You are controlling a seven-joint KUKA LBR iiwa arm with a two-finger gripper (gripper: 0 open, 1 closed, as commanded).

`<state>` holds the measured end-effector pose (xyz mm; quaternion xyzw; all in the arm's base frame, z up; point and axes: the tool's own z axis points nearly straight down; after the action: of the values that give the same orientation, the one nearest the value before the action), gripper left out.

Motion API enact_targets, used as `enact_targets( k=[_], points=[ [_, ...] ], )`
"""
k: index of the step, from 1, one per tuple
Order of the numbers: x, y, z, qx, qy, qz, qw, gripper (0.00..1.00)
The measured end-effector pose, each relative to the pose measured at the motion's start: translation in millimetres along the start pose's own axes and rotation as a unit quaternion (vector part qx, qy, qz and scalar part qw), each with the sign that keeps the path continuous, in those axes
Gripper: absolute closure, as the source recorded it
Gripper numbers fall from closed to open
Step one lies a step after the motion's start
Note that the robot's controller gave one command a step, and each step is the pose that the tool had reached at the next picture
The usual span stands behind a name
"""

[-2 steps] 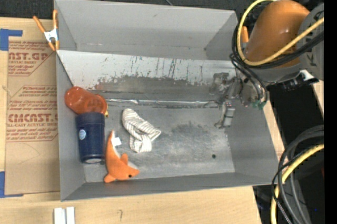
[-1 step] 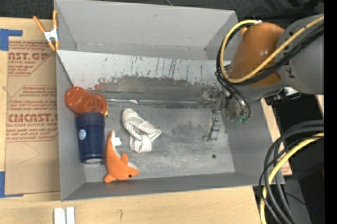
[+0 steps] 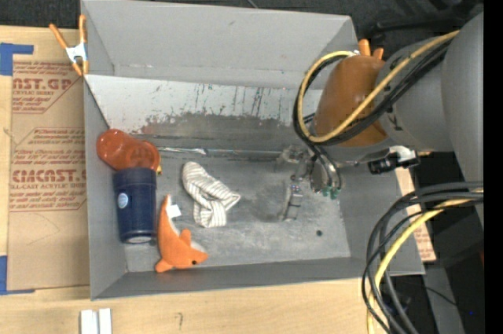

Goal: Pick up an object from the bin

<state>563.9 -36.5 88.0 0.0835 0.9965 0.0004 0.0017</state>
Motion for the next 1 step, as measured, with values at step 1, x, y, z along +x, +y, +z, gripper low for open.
enact_targets(
  k=[1],
  points=[
    [50.8,-2.8,8.0,0.000,0.0021,-0.037,0.9993,0.00]
  ],
)
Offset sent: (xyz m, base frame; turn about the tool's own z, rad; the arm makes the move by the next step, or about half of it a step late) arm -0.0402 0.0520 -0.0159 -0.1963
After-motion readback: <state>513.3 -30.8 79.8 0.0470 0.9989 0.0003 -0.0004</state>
